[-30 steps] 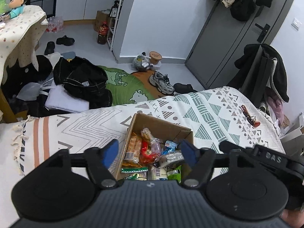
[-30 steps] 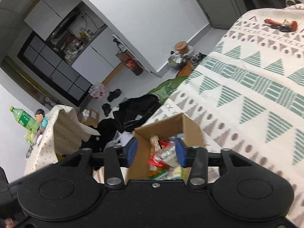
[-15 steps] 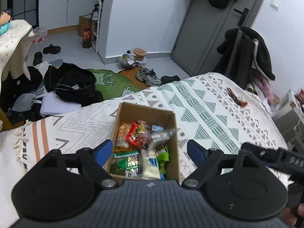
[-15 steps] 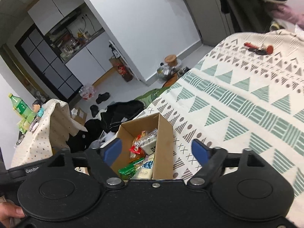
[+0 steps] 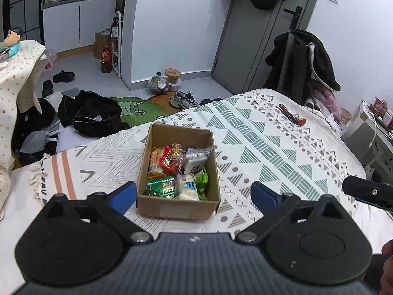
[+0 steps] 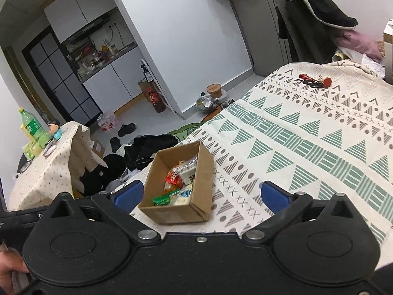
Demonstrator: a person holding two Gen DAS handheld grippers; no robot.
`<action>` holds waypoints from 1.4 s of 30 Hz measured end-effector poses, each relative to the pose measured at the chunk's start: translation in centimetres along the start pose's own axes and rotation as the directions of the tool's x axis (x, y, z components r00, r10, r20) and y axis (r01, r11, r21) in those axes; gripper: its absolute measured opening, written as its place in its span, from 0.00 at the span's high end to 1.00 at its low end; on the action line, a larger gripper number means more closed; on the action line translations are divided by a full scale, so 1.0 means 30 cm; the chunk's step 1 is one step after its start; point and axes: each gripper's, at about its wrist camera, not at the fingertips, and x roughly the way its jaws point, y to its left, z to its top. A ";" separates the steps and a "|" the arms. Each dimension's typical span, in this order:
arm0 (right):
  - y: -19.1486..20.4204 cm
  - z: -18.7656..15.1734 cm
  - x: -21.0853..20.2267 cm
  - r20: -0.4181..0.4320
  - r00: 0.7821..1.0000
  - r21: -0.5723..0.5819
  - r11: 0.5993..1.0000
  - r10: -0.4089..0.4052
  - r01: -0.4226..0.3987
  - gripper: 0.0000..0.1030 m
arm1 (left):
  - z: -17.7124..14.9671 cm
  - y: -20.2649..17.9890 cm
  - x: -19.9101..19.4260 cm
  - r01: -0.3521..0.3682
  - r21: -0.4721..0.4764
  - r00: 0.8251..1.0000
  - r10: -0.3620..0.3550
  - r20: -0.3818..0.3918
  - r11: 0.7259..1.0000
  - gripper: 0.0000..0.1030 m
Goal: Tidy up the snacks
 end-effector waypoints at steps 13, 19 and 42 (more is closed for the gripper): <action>0.063 -0.099 -0.180 0.054 0.998 -0.037 0.998 -0.043 0.045 0.00 | -0.101 0.001 -0.198 0.016 0.076 0.999 -0.019 0.035 0.997 0.00; 0.112 -0.131 -0.258 0.085 0.994 -0.075 0.995 -0.065 0.071 0.00 | -0.128 0.007 -0.298 0.029 0.100 0.996 -0.037 0.079 0.995 0.00; 0.166 -0.234 -0.316 0.102 0.990 -0.117 0.987 -0.100 0.111 0.00 | -0.215 0.020 -0.434 0.035 0.148 0.987 -0.058 0.151 0.988 0.00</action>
